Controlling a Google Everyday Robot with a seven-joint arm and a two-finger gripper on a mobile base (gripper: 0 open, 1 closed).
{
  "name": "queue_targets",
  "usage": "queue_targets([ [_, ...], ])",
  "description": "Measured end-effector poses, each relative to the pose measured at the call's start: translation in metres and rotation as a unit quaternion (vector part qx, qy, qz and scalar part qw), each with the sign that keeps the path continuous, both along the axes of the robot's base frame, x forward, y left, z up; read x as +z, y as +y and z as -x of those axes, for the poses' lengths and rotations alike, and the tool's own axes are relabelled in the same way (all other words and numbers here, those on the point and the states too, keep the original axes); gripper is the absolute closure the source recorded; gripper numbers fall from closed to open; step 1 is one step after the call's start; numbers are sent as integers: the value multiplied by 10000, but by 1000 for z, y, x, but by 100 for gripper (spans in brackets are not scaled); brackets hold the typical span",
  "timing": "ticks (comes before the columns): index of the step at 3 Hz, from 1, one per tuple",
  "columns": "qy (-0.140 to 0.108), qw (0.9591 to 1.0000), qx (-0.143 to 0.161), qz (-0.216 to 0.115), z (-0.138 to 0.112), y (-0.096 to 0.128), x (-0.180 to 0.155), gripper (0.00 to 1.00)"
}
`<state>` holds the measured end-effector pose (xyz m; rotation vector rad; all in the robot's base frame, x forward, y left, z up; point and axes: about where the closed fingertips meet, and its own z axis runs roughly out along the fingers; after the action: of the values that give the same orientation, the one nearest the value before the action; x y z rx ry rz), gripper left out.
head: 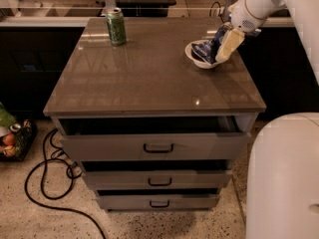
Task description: Pick blue chip bag from paper bowl and place on counter
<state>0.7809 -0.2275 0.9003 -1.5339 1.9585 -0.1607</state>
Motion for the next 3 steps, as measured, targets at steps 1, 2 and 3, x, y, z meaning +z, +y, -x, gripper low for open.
queue_targets([
  [1,-23,9998,-181,-116,-12,-3,-13,0],
  [2,2,9998,-167,-118,-13,-1,-17,17],
  [3,28,9998,-153,-120,-14,1,-21,41],
])
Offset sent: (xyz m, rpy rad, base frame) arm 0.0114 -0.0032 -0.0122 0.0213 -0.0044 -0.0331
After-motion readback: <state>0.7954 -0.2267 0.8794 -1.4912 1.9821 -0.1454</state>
